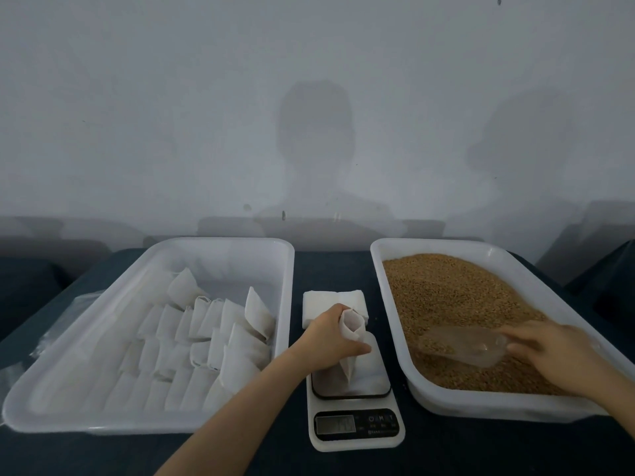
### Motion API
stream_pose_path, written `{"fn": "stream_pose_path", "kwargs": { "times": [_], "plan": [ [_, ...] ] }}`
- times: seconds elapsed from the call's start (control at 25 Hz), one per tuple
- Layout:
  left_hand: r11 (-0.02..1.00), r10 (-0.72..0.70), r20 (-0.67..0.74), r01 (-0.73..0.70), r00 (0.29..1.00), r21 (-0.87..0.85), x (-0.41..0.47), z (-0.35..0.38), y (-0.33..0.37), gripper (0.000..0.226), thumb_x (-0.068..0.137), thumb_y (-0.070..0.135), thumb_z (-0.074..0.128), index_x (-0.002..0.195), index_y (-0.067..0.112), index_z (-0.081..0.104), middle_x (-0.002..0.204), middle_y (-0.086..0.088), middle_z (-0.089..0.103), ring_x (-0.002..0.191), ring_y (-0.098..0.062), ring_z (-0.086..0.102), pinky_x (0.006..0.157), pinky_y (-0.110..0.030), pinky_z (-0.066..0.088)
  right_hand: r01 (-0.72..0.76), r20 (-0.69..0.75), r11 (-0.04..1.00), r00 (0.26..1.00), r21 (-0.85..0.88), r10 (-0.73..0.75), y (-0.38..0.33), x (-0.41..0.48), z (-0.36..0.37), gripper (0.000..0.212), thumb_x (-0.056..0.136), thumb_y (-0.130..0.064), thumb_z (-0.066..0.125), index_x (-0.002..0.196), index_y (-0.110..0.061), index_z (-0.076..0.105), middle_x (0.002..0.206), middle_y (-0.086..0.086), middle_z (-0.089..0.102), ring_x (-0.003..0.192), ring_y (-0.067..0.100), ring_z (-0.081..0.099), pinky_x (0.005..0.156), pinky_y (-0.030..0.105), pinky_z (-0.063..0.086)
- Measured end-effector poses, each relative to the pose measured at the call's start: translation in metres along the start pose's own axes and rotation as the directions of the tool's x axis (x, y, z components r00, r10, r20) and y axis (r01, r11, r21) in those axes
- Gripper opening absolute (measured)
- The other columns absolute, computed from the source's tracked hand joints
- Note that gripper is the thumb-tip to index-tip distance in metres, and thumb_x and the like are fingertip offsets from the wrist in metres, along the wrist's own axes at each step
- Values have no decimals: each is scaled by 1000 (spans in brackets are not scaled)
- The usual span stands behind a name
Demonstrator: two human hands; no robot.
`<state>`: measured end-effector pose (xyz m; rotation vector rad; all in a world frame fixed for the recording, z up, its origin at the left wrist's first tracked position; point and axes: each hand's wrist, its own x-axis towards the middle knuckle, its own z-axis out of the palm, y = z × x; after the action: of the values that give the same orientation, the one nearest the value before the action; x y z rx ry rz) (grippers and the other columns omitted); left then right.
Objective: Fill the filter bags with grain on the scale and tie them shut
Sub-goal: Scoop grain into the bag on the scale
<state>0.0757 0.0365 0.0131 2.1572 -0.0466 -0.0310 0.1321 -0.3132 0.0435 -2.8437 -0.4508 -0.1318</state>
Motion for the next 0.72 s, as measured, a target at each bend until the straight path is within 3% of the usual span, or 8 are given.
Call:
{"fn": "stream_pose_path", "kwargs": {
  "times": [0.2,0.48,0.72],
  "plan": [
    [1000,-9,-1,9,1000,10,1,0,-1,54,75,37,78,117,29,44,99,14,53,90,-5,54,71,-16,43,-8,-4,999,1000,-37,7,4,0,-6,30,85,-28,65,112,-40,64,94,-16,62,91,7,53,93,42,39],
    [1000,-1,-7,1,1000,18,0,1,-1,50,75,36,78,111,32,44,95,18,52,86,-4,54,67,-13,41,-54,25,998,998,-42,55,8,-4,-11,31,86,-29,65,116,-38,62,96,-19,61,84,1,47,67,23,31],
    [1000,-13,6,13,1000,15,0,1,-1,53,77,37,76,117,29,44,101,12,53,91,-8,54,72,-16,44,-146,96,969,987,201,129,2,-11,-21,29,88,-28,62,106,-49,57,121,-8,63,106,13,56,94,39,42]
  ]
}}
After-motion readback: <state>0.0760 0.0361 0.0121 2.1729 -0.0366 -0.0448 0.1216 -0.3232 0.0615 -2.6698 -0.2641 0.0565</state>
